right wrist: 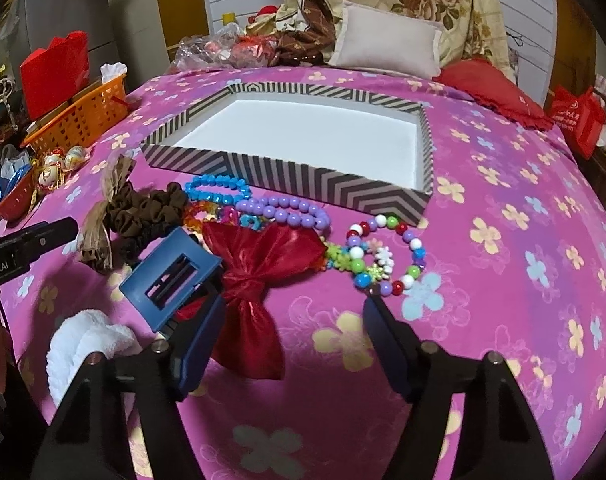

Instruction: Organize jewelry

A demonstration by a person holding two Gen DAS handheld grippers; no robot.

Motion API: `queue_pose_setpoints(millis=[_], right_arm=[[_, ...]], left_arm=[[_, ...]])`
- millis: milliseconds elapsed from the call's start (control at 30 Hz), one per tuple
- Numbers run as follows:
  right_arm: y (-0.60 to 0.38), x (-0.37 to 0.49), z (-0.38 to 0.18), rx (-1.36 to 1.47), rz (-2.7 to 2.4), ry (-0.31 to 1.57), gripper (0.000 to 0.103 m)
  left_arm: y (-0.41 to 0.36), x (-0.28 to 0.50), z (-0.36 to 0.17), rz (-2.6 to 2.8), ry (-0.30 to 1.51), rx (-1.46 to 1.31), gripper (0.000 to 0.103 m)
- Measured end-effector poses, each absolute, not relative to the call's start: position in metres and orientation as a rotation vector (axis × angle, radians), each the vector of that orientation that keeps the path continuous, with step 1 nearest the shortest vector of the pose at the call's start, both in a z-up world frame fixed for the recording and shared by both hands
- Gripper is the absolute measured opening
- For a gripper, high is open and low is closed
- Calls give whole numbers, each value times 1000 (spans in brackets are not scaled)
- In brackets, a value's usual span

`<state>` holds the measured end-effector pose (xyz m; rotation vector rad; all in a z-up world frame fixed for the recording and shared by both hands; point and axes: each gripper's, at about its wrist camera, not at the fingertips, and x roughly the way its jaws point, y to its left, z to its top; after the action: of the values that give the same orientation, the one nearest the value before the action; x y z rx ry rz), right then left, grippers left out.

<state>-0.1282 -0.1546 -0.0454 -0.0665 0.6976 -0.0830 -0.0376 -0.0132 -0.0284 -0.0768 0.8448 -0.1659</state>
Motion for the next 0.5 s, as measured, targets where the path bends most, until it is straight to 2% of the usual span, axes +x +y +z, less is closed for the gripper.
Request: queue_pose_setpoints(millis=[500], right_arm=[[-156,-128,-46,-59,-78,701,73]], left_arm=[[-16,-35,-27,-157,843,-55,55]])
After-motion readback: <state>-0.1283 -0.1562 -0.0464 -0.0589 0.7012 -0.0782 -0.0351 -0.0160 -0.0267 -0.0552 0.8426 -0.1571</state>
